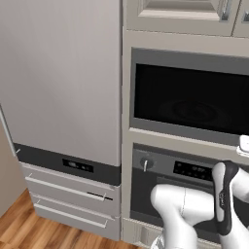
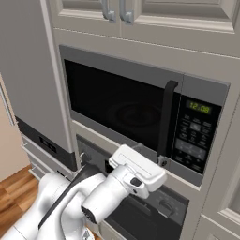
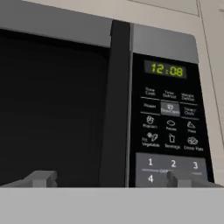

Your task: Pick the potato from the counter and place it in the microwave. Then turn on the microwave.

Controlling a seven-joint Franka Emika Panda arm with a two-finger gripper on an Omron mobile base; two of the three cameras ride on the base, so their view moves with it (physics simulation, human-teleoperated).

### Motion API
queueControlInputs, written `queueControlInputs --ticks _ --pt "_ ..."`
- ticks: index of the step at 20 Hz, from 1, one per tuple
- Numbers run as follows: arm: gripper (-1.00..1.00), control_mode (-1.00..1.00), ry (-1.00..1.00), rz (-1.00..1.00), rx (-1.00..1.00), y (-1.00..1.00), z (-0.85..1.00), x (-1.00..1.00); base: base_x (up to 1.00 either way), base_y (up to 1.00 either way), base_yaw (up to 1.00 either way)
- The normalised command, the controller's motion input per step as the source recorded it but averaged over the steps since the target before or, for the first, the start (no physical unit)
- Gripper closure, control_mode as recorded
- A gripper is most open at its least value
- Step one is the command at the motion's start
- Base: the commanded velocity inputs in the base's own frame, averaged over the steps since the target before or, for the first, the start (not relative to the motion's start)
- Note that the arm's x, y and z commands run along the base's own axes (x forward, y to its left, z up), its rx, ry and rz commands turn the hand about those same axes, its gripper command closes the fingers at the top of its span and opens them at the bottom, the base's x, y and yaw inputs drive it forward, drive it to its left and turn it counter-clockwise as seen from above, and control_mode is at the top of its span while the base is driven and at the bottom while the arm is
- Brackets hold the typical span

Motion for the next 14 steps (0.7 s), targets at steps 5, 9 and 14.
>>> queueControlInputs --ticks 5,9,14 --pt "-1.00 -1.00 0.01 0.00 0.00 -0.32 -0.04 -0.09 0.00 0.00 0.00" --pt "-1.00 -1.00 0.00 0.00 0.00 -0.28 -0.13 -0.08 0.00 0.00 0.00" --pt "-1.00 -1.00 0.00 0.00 0.00 -0.17 -0.14 -0.08 0.00 0.00 0.00"
